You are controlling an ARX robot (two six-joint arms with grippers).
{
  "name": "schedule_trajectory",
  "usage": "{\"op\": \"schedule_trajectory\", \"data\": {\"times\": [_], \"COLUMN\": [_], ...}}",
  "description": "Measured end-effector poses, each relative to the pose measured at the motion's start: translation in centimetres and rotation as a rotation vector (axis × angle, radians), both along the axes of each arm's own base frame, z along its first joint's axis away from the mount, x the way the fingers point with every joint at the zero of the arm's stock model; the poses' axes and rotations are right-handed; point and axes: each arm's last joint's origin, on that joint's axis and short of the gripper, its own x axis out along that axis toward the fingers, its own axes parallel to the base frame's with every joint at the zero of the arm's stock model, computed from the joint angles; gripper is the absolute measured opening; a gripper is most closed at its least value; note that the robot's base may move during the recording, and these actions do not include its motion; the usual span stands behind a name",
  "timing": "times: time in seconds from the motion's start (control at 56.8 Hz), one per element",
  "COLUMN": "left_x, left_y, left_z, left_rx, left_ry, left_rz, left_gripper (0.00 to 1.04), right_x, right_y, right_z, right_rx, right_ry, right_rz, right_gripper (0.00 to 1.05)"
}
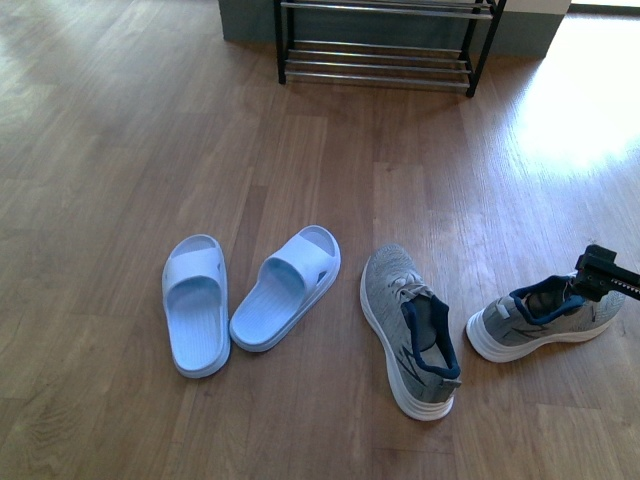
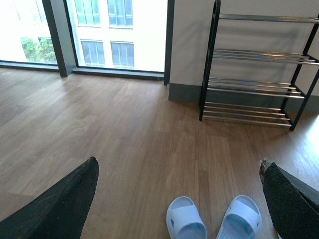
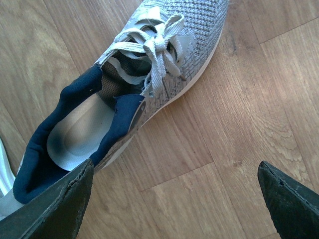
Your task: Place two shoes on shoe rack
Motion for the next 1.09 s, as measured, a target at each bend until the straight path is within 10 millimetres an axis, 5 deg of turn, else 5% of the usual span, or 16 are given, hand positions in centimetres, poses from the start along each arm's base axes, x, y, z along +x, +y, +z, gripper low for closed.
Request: {"op": "schedule_trajectory", "data": {"times": [0.37,0.845,1.092], "left_x": [0.0,0.0,0.0], "left_y": [0.0,0.0,0.0], "left_z": [0.0,0.0,0.0], "left_rx": [0.000,0.000,0.000], "left_ry": [0.000,0.000,0.000], "left_rz": [0.000,0.000,0.000], "left_gripper": [0.95,0.95,0.95], "right_x": [1.9,4.1,4.1], "right_y": [0.6,-1.1,-1.7], "right_z": [-4.1,-8.2,-8.9], "right_rx": [0.053,0.172,0.188], "right_ry": [0.065,0.084,0.078], "right_rz": [-0.003,-0.136,-0.152], "right_gripper": [0.96,0.95,0.49]}}
